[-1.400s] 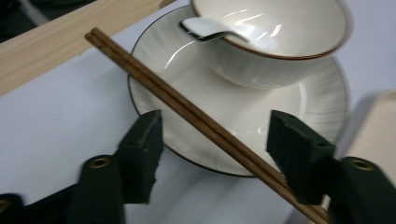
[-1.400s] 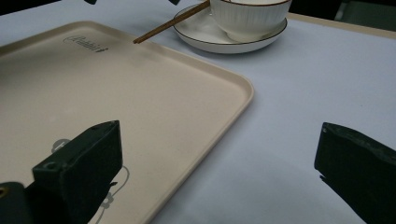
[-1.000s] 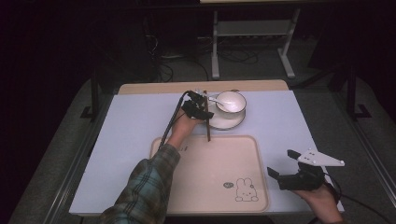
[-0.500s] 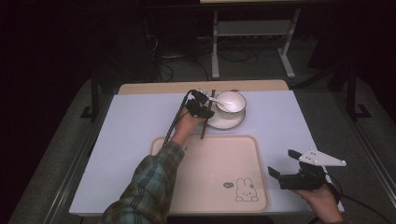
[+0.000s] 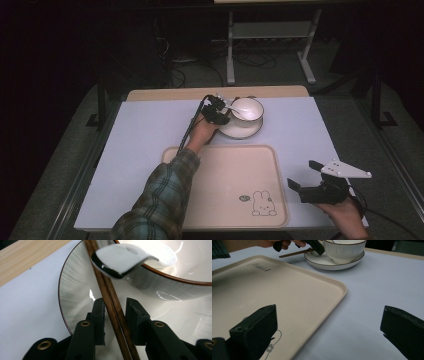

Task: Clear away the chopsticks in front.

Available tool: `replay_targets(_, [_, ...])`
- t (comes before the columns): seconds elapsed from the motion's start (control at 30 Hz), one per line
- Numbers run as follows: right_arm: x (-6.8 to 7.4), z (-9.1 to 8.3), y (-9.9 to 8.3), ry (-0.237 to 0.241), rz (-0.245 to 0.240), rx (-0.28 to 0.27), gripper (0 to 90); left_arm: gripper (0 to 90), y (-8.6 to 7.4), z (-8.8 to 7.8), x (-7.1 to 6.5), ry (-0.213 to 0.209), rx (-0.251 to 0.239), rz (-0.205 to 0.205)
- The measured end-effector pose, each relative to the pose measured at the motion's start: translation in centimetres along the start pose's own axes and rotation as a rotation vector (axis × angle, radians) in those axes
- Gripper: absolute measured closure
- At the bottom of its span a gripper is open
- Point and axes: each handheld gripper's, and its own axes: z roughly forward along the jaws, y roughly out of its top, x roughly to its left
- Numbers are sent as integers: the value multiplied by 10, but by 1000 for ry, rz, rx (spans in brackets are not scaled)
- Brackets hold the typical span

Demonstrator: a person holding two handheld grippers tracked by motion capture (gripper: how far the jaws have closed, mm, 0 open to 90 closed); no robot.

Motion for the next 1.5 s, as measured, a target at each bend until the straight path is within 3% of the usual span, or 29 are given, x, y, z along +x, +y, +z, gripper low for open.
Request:
replay_targets(0.27, [-1, 0, 0, 3, 4, -3, 3, 759, 4, 3, 3, 9, -2, -5])
replay_targets(0.4, [-1, -1, 0, 3, 5, -4, 3, 754, 4, 4, 3, 7, -6, -9])
replay_targets(0.5, [-1, -1, 0, 2, 5, -4, 3, 696, 5, 2, 3, 13, -5, -6])
replay_targets(0.7, [-1, -2, -1, 1, 4, -6, 3, 618, 2, -17, 3, 4, -27, -9])
replay_targets(0.83, [0, -2, 0, 0, 2, -7, 3, 595, -9, -36, 8, -11, -44, -29])
replay_targets(1.03, [0, 0, 0, 4, -1, -3, 3, 693, -26, -55, 11, -57, -65, -31])
replay_targets(1.07, [1, 0, 0, 5, -2, -1, 3, 744, -29, -56, 11, -59, -64, -37])
replay_targets(1.5, [0, -1, -1, 4, 2, -3, 3, 793, -37, -50, 16, -67, -48, -67])
